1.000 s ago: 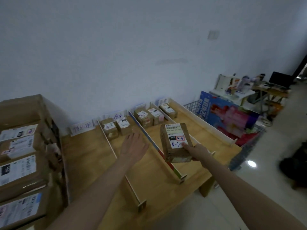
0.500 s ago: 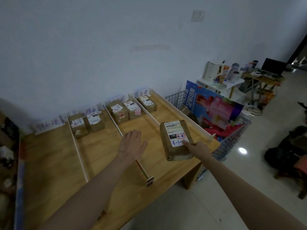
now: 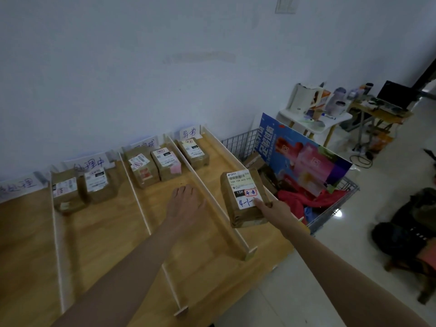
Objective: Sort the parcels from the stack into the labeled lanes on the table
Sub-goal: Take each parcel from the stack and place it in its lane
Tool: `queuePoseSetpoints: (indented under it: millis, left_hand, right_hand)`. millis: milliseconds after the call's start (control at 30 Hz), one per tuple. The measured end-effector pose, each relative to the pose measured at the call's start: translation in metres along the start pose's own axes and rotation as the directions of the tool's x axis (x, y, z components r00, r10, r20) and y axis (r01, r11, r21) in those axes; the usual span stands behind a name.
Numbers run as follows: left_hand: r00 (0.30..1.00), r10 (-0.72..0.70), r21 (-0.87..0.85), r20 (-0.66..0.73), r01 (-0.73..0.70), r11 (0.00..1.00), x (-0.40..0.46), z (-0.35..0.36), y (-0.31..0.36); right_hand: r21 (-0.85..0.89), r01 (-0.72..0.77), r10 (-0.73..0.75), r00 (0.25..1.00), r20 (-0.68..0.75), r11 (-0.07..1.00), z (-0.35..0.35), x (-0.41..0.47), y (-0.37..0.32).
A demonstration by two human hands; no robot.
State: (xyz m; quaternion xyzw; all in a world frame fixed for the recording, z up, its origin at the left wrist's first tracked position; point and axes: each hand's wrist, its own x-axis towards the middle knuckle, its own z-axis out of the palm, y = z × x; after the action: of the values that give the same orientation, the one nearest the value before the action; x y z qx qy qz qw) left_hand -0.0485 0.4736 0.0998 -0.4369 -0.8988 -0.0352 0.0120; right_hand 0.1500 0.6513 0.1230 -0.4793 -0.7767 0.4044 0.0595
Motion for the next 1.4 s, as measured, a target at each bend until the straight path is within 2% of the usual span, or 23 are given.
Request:
queuePoseSetpoints:
  millis: [400, 567, 833, 1133, 1400]
  left_hand:
    - [0.995, -0.078, 0.013, 0.064, 0.077, 0.997, 0.082, 0.028, 0.011]
    - [0.984, -0.167, 0.013, 0.054, 0.167, 0.986, 0.118, 0.036, 0.019]
    - [0.935, -0.338, 0.045, 0.111, 0.335, 0.941, 0.187, 0.054, 0.050]
    - [0.876, -0.463, 0.023, 0.133, 0.465, 0.885, 0.253, 0.066, 0.052]
    - [0.845, -0.509, -0.007, 0.164, 0.517, 0.856, 0.309, 0.082, 0.025]
  right_hand:
    - [-0.035, 0.004, -0.003, 0.999, 0.040, 0.999, -0.004, 0.133, 0.000]
    - [-0.039, 0.012, -0.008, 0.996, 0.092, 0.999, -0.002, 0.196, 0.000]
    - [-0.060, 0.088, -0.072, 0.972, 0.225, 0.994, -0.012, 0.299, -0.014]
    - [-0.045, 0.167, -0.149, 0.953, 0.264, 0.985, 0.015, 0.396, -0.062]
    - [-0.100, 0.211, -0.175, 0.942, 0.286, 0.972, 0.065, 0.473, -0.094]
